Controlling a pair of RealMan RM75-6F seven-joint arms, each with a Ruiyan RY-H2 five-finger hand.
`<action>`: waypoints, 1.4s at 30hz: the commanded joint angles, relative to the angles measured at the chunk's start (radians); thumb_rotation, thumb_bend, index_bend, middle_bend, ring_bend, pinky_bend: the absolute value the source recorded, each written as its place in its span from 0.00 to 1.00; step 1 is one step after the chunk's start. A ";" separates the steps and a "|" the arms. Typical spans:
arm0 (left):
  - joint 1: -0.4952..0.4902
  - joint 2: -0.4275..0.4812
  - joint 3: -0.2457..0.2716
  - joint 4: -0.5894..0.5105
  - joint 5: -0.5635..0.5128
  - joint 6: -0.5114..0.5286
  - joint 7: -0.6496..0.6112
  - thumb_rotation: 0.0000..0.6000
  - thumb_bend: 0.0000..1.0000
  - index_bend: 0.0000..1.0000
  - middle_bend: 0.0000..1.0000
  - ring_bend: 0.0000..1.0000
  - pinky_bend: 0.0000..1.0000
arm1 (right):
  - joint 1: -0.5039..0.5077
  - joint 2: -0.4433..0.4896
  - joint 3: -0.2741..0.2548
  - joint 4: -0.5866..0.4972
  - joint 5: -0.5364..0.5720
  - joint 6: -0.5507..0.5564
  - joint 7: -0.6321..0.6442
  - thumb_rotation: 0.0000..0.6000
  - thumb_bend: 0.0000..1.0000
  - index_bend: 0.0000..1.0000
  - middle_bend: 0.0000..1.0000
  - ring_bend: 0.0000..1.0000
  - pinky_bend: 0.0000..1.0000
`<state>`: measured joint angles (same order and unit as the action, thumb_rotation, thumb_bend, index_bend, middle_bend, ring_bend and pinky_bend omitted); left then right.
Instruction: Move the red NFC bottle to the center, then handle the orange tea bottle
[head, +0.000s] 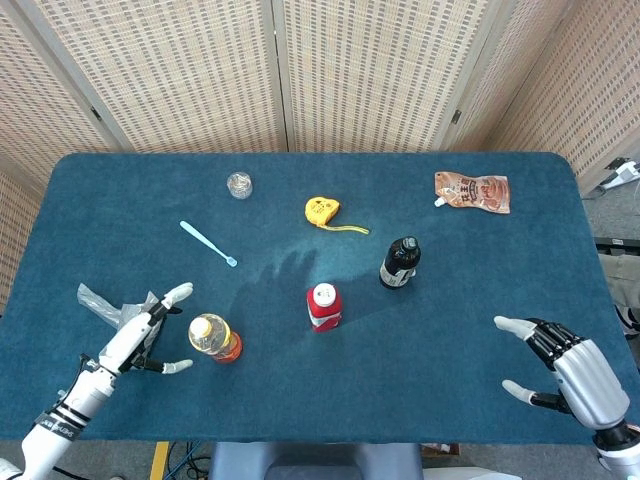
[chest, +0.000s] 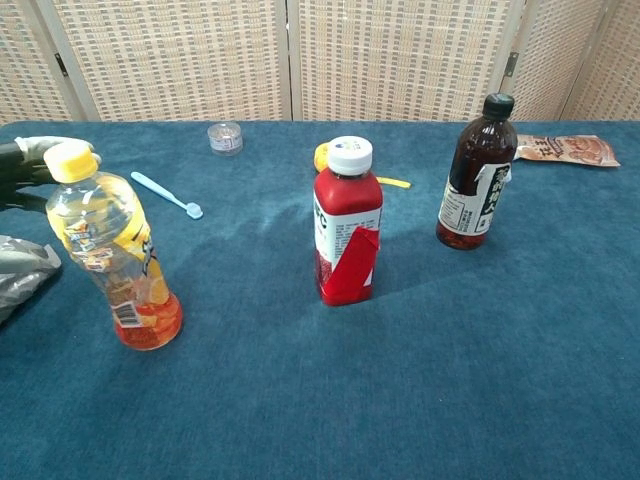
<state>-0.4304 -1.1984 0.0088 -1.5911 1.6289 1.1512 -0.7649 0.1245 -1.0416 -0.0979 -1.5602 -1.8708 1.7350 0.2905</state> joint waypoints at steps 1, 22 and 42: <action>-0.010 -0.015 -0.005 -0.012 -0.010 -0.009 0.028 1.00 0.08 0.00 0.00 0.00 0.15 | -0.002 0.002 0.003 0.002 0.000 0.001 0.004 1.00 0.05 0.23 0.31 0.28 0.42; -0.034 -0.107 -0.057 -0.066 -0.157 -0.047 0.204 1.00 0.08 0.32 0.28 0.13 0.15 | -0.011 0.006 0.016 0.009 -0.006 -0.003 0.025 1.00 0.05 0.23 0.31 0.28 0.42; -0.033 -0.130 -0.079 -0.126 -0.179 -0.032 0.286 1.00 0.08 0.56 0.49 0.25 0.15 | -0.015 0.007 0.025 0.017 -0.006 -0.006 0.041 1.00 0.05 0.23 0.31 0.28 0.42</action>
<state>-0.4640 -1.3316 -0.0701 -1.7122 1.4468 1.1180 -0.4775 0.1095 -1.0344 -0.0734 -1.5435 -1.8765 1.7294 0.3312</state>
